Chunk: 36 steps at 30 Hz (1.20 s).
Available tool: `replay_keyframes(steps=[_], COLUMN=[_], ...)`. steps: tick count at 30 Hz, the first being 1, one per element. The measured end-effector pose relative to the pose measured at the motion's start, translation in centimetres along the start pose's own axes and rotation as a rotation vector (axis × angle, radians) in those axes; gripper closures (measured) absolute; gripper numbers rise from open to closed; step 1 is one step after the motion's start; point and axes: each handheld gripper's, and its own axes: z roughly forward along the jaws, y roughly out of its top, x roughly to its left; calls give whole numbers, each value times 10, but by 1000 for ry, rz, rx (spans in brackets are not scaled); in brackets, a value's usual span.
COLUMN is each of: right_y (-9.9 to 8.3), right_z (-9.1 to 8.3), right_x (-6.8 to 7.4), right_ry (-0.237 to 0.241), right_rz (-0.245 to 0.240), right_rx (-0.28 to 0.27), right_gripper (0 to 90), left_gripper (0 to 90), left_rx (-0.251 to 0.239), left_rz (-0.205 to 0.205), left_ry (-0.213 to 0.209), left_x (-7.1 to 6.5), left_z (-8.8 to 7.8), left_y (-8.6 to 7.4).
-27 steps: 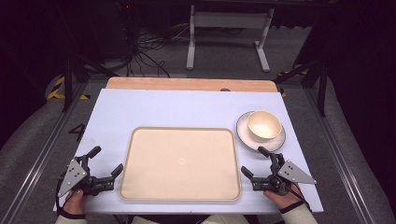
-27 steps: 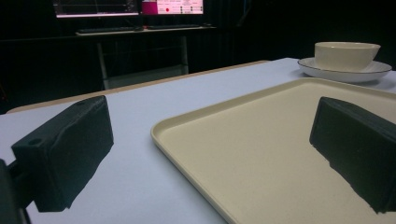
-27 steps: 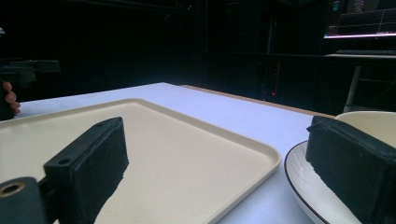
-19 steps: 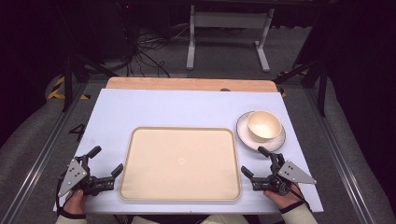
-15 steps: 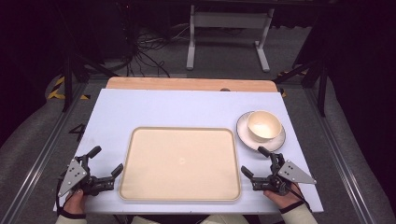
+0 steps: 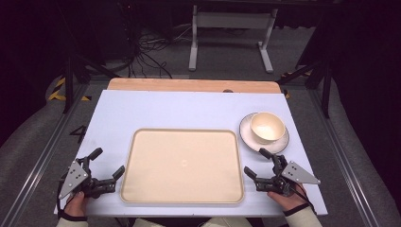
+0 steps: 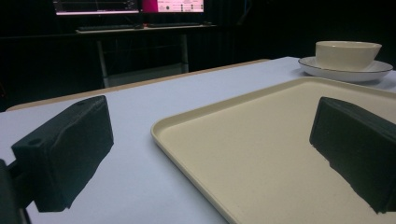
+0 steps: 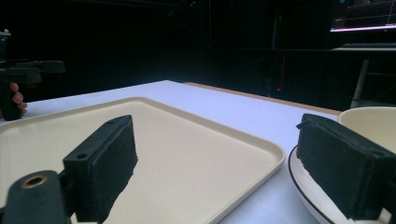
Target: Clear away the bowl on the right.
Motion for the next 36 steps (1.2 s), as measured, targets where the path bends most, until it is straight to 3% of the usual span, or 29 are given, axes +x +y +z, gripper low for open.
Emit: replay_keyframes(steps=[6, 11, 19, 29, 36], right_y=[15, 23, 47, 70, 78], right_z=[-4, -2, -3, -2, 0], right_x=[-1, -1, -2, 2, 2], right_ry=[-7, -19, -26, 2, 8], right_rz=[14, 15, 14, 27, 7], right_rx=[-26, 6, 10, 26, 35], right_gripper=[135, 136, 149, 182, 237], left_gripper=[2, 2, 2, 2, 2], left_rx=[-1, 0, -1, 0, 0], left_rz=[-1, 0, 0, -1, 0], left_ry=[-1, 0, -1, 0, -1], left_x=[0, 0, 0, 0, 0], left_z=[0, 0, 0, 0, 0], left_y=[0, 0, 0, 0, 0])
